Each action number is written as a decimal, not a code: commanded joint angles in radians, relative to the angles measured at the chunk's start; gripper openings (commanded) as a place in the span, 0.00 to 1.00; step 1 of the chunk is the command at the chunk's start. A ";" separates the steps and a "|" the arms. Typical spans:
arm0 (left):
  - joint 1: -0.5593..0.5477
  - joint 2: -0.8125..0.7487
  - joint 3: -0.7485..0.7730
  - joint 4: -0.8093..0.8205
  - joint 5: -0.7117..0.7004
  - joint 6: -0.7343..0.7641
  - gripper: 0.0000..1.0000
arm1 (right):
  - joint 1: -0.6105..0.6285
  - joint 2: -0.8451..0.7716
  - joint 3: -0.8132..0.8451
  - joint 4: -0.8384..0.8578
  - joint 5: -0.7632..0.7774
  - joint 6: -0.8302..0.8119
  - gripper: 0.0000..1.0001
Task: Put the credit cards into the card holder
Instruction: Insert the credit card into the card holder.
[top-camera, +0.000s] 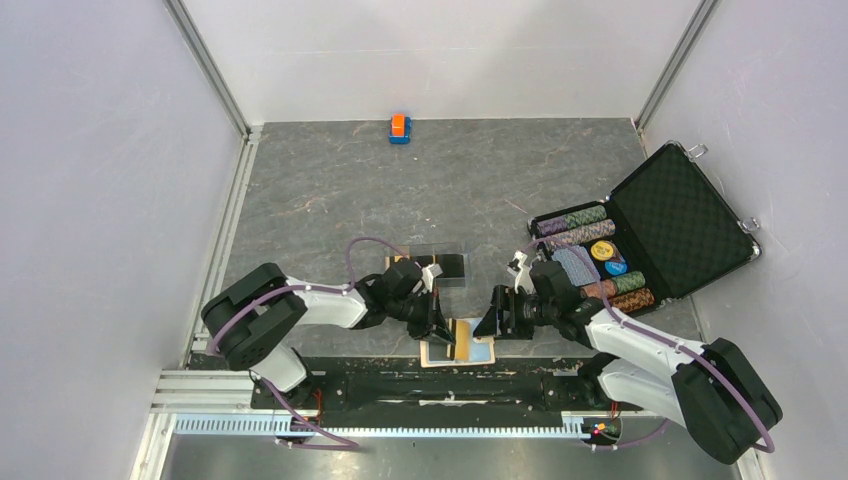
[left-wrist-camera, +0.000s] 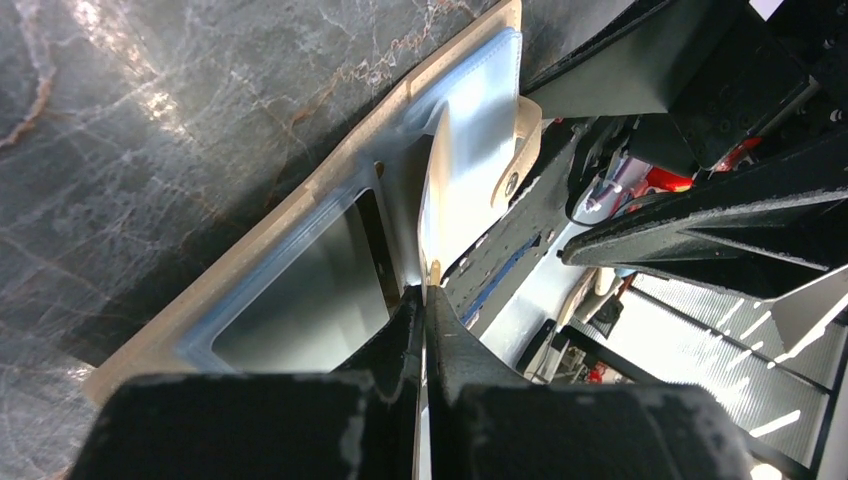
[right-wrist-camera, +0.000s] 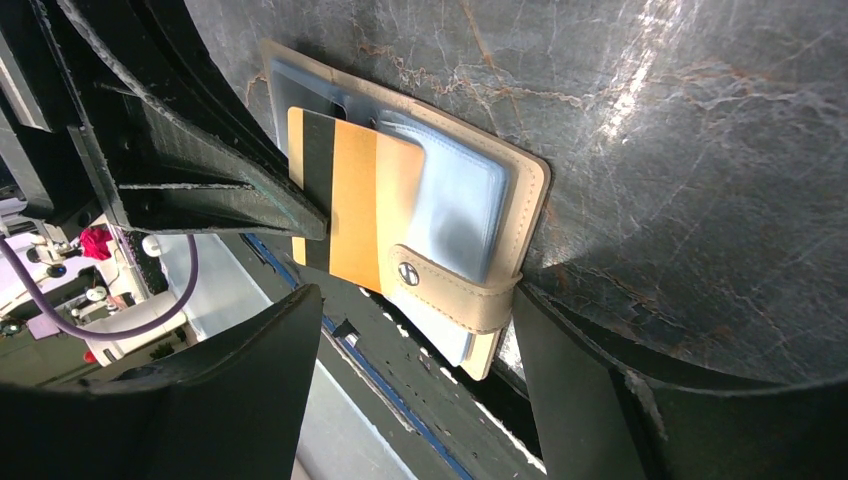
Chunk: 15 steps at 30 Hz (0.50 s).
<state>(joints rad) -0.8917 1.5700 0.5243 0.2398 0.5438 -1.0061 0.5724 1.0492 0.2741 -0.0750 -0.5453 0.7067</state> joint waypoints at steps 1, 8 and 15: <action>-0.031 0.014 0.039 -0.022 -0.080 -0.040 0.02 | 0.005 0.009 -0.036 -0.033 0.029 -0.024 0.73; -0.038 0.027 0.060 -0.065 -0.121 -0.050 0.02 | 0.006 -0.007 -0.066 -0.001 0.014 0.007 0.73; -0.063 0.065 0.121 -0.124 -0.110 -0.030 0.03 | 0.006 -0.010 -0.078 0.015 0.005 0.020 0.73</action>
<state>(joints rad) -0.9295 1.6001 0.5934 0.1661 0.4927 -1.0344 0.5713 1.0203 0.2371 -0.0265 -0.5564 0.7300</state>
